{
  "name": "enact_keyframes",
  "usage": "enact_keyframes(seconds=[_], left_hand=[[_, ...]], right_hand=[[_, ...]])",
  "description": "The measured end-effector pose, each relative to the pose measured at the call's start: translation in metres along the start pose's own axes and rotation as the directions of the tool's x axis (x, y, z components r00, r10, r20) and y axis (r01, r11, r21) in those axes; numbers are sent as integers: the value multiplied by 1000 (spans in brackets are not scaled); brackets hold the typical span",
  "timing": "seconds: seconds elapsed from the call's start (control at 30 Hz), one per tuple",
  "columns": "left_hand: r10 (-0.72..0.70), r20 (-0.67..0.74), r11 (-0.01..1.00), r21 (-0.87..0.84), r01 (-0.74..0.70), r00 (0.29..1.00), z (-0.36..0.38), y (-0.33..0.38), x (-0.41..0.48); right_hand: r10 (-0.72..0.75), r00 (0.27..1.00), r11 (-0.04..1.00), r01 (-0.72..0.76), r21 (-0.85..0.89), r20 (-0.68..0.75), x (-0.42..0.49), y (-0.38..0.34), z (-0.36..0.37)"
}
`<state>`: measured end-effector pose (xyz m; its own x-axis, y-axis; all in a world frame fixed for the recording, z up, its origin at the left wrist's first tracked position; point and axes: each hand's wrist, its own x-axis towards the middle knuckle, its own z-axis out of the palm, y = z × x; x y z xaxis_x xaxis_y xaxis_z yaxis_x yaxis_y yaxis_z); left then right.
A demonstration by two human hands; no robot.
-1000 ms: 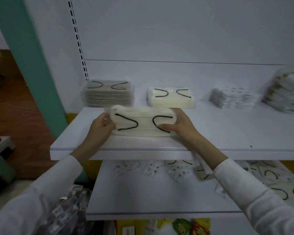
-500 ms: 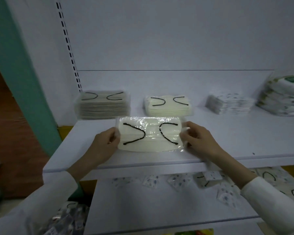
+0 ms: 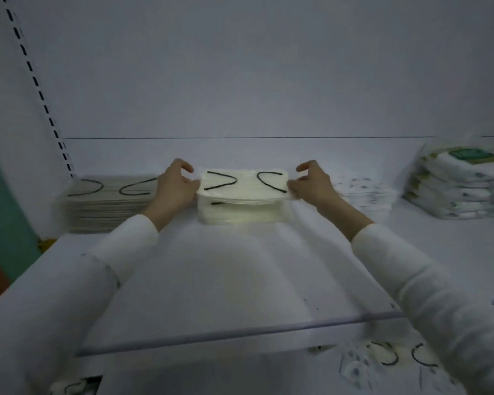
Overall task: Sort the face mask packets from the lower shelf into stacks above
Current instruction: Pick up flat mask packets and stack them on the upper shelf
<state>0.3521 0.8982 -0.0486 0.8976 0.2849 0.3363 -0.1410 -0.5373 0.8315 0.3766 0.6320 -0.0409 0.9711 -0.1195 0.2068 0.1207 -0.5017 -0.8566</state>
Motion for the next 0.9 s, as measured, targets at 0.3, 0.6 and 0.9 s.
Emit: enact_keyframes(seconds=[0.3,0.6,0.9], left_hand=[[-55,-71,961,268,72,996,38,-12,26],[-22,-18,933,359,27,1000,45,-17,20],[16,49,910,412,-35,999,48,-31,18]], right_hand=[[-112,990,969,128,-212,88,53,26,32],[-180,970,910,227,-347,163,60,48,42],[-227,966,819,260,-512,128,51,50,40]])
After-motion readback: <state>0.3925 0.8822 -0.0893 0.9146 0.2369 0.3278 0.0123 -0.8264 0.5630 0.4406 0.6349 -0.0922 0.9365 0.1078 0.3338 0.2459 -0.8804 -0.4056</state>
